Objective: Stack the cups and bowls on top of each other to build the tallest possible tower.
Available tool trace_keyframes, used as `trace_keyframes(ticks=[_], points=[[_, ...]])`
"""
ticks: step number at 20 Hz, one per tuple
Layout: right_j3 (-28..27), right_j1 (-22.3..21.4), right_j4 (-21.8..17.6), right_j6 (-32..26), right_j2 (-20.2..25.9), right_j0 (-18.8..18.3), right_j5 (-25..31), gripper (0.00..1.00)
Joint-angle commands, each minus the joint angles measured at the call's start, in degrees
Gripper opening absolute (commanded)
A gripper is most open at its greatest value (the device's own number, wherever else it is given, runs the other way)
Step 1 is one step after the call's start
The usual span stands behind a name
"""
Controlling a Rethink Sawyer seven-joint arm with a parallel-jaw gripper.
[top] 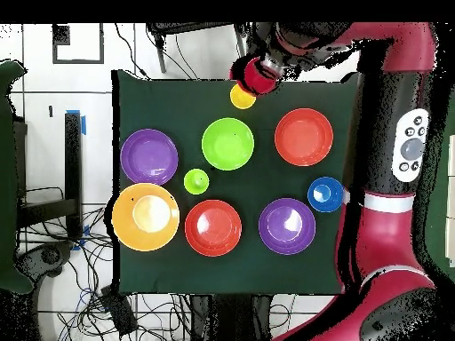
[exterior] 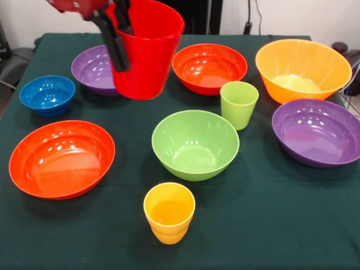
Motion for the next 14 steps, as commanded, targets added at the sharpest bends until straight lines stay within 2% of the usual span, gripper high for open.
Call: trace_keyframes(ticks=[1, 6, 14], points=[[3.7, -1.2, 2.1, 11.5, -14.2, 2.7, -4.7, 0.00], [4.2, -1.5, 4.9, 11.1, -16.9, 1.9, -7.6, 0.00], [-1.8, -0.1, 7.4, 7.8, -20.4, 4.7, -9.7, 0.00]])
